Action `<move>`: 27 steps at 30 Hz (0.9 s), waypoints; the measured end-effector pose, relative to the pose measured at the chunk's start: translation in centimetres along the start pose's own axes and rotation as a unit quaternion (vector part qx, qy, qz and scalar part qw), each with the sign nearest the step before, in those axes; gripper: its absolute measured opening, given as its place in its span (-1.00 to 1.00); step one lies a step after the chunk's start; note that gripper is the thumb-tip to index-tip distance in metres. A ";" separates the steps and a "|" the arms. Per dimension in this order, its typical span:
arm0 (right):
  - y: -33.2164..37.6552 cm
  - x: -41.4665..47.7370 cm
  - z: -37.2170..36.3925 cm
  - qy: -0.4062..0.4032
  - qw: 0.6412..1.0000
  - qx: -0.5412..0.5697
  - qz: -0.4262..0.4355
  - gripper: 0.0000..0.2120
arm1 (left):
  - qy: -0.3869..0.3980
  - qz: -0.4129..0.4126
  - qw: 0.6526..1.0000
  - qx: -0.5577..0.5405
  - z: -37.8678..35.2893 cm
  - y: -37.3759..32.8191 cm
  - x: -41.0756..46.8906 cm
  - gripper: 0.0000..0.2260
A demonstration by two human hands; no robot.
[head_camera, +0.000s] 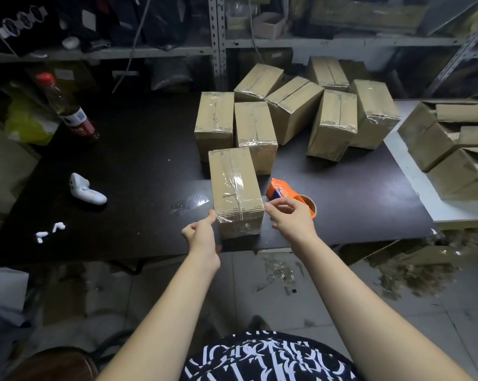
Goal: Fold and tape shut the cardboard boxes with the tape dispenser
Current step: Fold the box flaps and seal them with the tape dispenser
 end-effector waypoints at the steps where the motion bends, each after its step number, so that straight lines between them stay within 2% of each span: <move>1: 0.1 -0.1 0.1 -0.015 0.999 -0.002 0.030 -0.91 | 0.013 -0.005 1.000 0.012 0.0 -0.1 0.2 -0.74; 4: 0.4 -0.5 0.2 -0.013 0.997 -0.012 0.075 -0.92 | 0.040 -0.048 0.997 0.034 0.0 -0.5 0.7 -0.97; 7: 0.2 -0.6 0.2 -0.001 0.994 -0.044 0.099 -0.88 | 0.016 -0.113 0.991 0.070 0.7 -0.5 0.5 -0.94; 9: 0.2 -0.8 0.3 0.007 0.990 -0.069 0.124 -0.86 | -0.018 -0.185 0.975 0.121 1.5 -0.7 -0.1 -0.94; 13: 0.3 -1.0 0.6 0.028 0.977 -0.102 0.185 -0.83 | -0.025 -0.368 0.899 0.236 2.9 -2.0 -0.5 -0.85; 19: 0.9 -1.2 0.3 0.044 0.933 -0.179 0.309 -0.74 | 0.054 -0.526 0.786 0.319 2.1 -3.5 -0.8 -0.77; 22: 1.0 -0.8 0.3 0.056 0.917 -0.195 0.342 -0.76 | 0.070 -0.548 0.760 0.342 2.2 -4.1 -0.8 -0.77; 27: 0.9 -0.7 0.3 0.058 0.918 -0.172 0.353 -0.82 | 0.096 -0.575 0.732 0.353 2.3 -4.5 -0.6 -0.85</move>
Point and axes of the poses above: each hand's wrist, its own x-axis towards the middle knuckle, its own z-axis out of the back of the hand, y = z × x, the point moved 4 cm from there along x, towards the middle knuckle, and after that the axes turned 5 degrees about x, right-handed, at the moved point
